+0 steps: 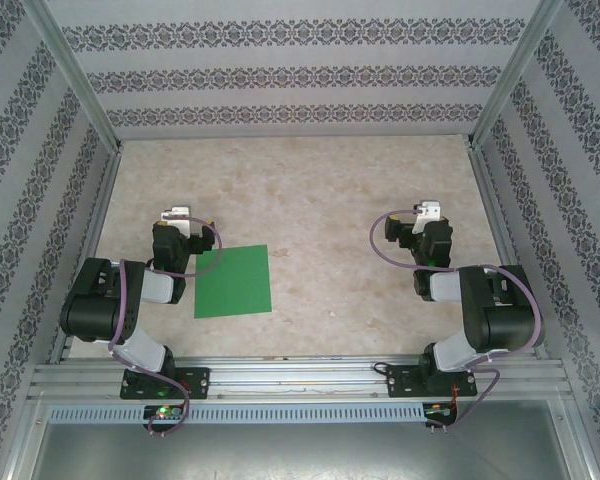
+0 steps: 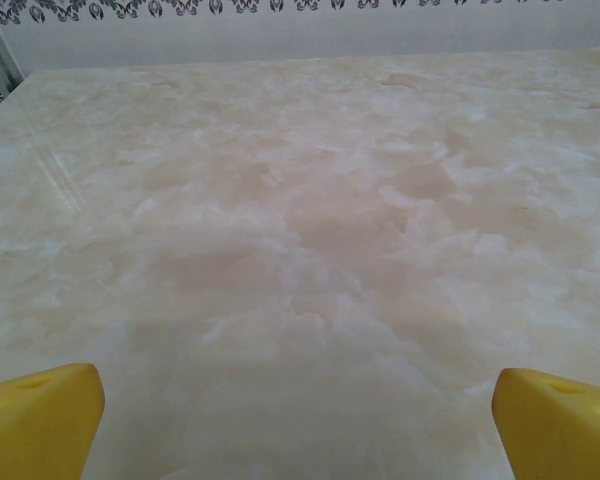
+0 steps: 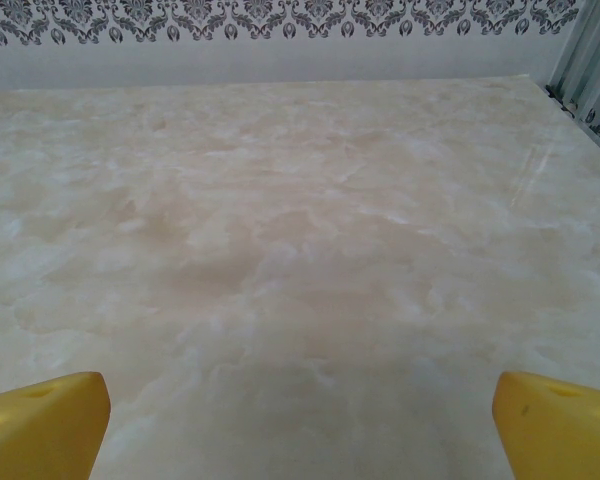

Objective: Fold a paper plane with a square sheet of paper (fold left side to right side)
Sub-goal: Move the square sheet of paper to the center of the table.

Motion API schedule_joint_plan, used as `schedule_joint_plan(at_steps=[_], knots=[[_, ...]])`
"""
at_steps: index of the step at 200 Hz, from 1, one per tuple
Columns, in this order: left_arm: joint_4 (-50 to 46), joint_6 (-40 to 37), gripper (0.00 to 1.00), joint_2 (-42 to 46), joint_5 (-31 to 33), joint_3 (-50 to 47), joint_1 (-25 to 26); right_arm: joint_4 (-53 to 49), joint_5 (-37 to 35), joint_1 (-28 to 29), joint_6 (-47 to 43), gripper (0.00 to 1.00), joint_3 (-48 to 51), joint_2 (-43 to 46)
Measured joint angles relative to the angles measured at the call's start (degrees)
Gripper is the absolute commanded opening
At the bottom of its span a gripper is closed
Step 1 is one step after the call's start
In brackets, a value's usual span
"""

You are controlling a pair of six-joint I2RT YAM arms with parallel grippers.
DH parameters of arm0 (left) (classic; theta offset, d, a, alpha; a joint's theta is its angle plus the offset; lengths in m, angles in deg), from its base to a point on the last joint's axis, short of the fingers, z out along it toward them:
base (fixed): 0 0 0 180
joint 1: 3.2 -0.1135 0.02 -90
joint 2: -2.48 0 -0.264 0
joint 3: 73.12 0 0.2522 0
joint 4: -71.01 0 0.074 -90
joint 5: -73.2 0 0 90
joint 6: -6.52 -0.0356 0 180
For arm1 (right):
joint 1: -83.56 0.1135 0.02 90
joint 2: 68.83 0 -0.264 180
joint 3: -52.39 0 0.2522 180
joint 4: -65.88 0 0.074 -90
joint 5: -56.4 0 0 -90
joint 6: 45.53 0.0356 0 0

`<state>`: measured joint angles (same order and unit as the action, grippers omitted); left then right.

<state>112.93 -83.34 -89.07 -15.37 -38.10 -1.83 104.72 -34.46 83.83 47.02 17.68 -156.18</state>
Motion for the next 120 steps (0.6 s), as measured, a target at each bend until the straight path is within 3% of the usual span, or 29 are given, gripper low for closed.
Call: schedule_joint_plan(at_steps=[120], knots=[[0.0,0.1,1.00,0.0,1.4,0.0,0.0,0.0,0.0,0.0,0.0,0.98,0.0,0.0]])
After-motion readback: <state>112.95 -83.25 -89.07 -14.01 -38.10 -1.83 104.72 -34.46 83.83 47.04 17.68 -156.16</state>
